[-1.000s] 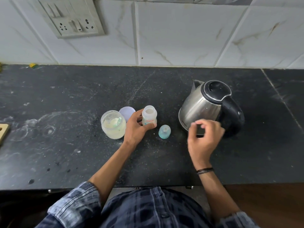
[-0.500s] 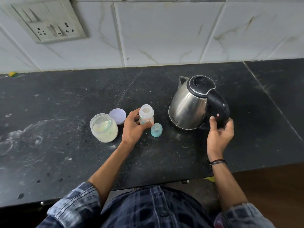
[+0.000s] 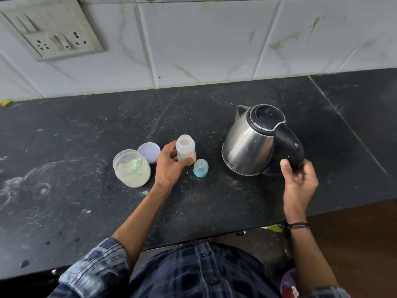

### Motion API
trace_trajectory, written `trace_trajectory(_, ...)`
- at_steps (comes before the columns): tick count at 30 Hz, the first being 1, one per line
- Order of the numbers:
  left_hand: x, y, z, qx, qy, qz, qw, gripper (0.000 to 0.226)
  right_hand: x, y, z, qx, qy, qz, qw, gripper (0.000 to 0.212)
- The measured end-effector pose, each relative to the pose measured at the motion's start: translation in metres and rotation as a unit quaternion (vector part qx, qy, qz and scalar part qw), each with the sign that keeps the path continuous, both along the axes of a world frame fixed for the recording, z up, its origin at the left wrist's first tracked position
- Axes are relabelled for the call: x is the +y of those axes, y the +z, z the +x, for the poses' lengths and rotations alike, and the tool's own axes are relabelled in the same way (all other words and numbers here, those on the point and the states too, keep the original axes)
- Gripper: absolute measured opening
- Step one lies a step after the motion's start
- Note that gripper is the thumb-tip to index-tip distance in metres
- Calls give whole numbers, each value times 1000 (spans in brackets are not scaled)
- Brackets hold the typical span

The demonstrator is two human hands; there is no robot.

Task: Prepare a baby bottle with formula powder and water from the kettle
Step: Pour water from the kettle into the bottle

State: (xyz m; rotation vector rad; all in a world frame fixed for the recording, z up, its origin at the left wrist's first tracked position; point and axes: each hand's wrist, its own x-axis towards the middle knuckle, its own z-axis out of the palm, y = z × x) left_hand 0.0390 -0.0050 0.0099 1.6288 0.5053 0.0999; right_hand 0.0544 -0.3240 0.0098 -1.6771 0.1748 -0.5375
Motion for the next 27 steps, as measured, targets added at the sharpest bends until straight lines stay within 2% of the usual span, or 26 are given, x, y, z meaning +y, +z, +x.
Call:
trace_trajectory(4,-3,0,-1,0,-6,-2,1000,68,-6,2,-12,-3,-25,-40,999,33)
trace_trajectory(10,-2,1,-6,-4,-10,3,1000,68,12,8,-19,-31,-127,-114,985,49)
trace_trajectory(15,2,3,-9,-6,-7,10,1000,67,21,12,-25,-2,-194,-155,969,61)
trace_trajectory(23,2,4,-11,-9,-11,16,1000,67,32,15,-32,40,-230,-167,958,64)
trace_trajectory(27,2,4,-13,-6,-9,15,1000,69,33,11,-31,54,-214,-129,967,65)
